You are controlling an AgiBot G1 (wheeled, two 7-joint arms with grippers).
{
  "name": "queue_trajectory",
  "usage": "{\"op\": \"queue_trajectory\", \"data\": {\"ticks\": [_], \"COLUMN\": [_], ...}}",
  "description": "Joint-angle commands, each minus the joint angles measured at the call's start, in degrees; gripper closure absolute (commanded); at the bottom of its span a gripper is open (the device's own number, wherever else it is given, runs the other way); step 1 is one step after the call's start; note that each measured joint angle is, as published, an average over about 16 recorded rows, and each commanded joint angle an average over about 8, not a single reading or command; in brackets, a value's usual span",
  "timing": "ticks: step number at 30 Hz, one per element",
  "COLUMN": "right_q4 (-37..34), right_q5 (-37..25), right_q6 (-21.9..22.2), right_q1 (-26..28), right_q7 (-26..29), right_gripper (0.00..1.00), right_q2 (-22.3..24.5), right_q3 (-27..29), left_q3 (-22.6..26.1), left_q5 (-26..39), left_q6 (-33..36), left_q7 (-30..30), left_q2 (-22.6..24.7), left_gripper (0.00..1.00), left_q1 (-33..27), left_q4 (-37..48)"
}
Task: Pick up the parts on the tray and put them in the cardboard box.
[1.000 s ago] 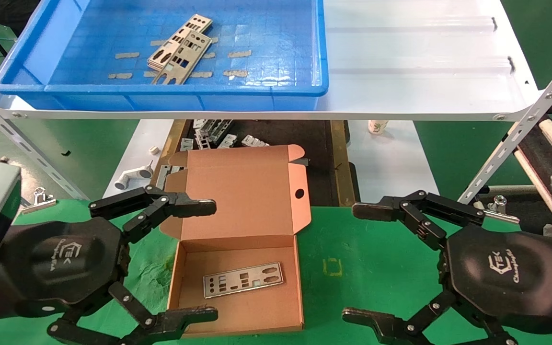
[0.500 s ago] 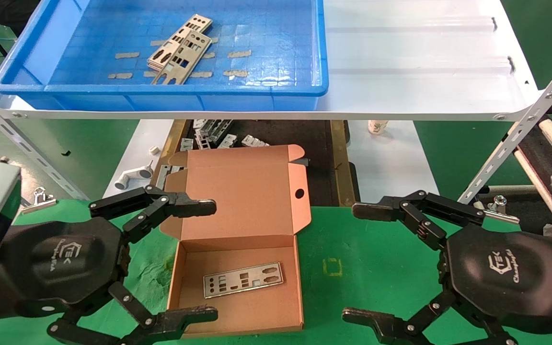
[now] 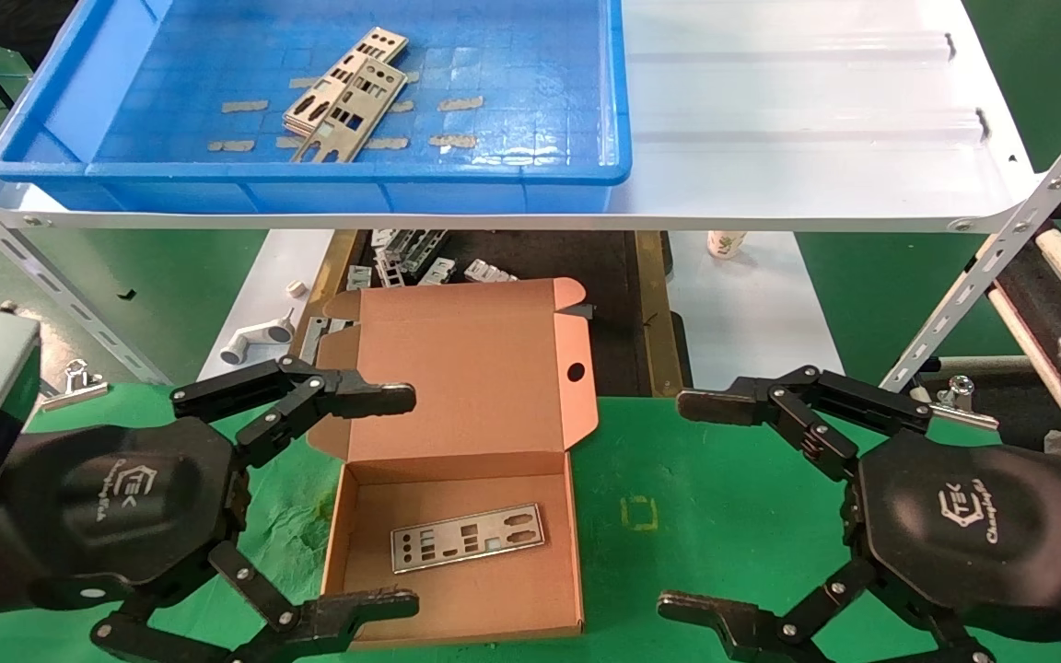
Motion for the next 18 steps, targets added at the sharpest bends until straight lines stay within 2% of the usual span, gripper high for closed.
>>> {"op": "queue_trajectory", "data": {"ticks": [1,18], "right_q4": [0.0,0.0], "right_q5": [0.0,0.0], "right_q6": [0.0,0.0], "right_q1": [0.0,0.0], "right_q7": [0.0,0.0], "right_gripper": [0.00,0.00], "right_q2": [0.0,0.0], "right_q3": [0.0,0.0], "left_q3": [0.0,0.0], "left_q5": [0.0,0.0], "left_q6": [0.0,0.0], "left_q7": [0.0,0.0], "left_q2": [0.0,0.0], "left_gripper": [0.00,0.00], "left_q1": [0.0,0.0], "left_q4": [0.0,0.0]}}
